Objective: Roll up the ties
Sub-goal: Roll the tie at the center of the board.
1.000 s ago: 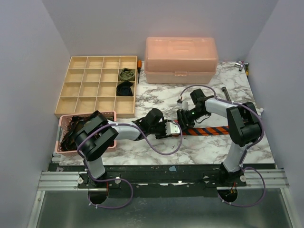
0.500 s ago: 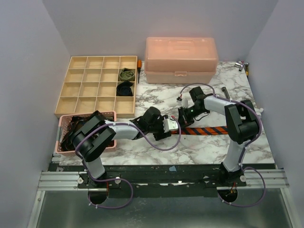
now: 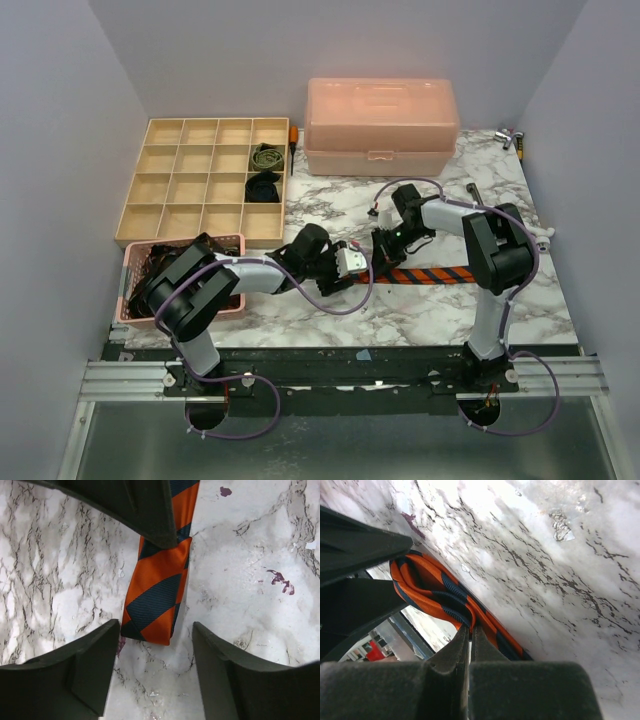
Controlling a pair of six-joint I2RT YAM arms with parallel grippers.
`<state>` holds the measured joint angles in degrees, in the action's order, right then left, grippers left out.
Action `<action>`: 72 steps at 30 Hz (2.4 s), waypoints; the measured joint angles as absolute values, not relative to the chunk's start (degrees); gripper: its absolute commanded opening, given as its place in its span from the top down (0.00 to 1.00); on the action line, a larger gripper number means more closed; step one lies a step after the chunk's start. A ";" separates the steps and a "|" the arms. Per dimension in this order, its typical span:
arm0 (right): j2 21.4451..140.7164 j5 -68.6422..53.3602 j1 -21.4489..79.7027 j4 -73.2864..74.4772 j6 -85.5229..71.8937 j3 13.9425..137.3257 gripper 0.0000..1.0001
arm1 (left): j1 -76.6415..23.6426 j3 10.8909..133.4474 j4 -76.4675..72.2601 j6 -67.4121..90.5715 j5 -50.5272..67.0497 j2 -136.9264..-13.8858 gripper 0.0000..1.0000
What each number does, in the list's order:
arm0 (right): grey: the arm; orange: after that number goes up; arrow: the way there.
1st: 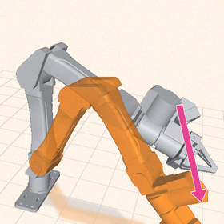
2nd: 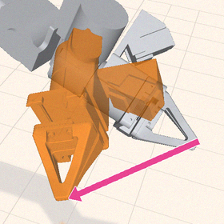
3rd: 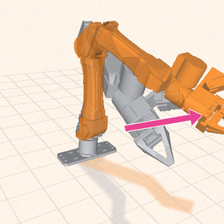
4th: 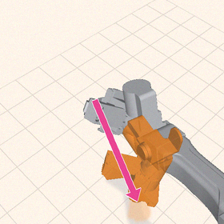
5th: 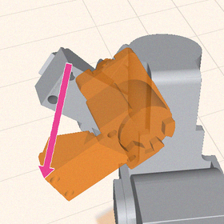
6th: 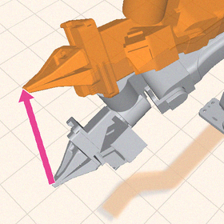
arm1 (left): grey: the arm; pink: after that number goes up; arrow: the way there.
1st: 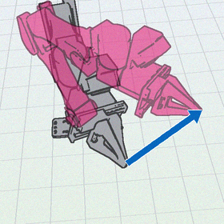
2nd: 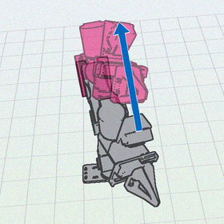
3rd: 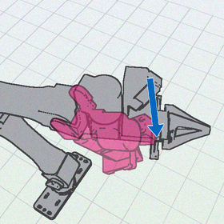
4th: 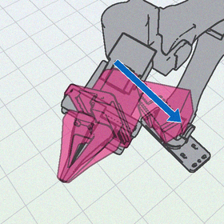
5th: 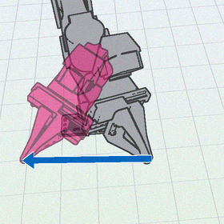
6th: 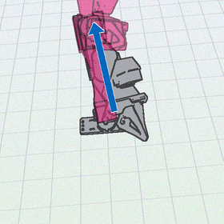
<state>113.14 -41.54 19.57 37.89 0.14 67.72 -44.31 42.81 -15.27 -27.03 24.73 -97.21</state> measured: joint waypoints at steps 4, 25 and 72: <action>113.78 -41.54 19.55 38.81 -0.27 68.45 1.00 | -44.31 42.81 -15.29 -27.99 26.65 -97.54 0.56; 114.39 -41.69 19.55 39.46 -1.10 69.06 1.00 | -47.00 53.17 -15.05 -22.33 29.63 -103.68 0.56; 112.97 -43.11 18.04 45.91 3.95 73.58 1.00 | -46.24 55.42 -6.31 -28.42 27.81 -105.23 0.28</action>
<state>112.97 -43.11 18.04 45.91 3.95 73.58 -46.24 55.42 -6.31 -28.42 27.81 -105.23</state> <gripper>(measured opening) 0.008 0.634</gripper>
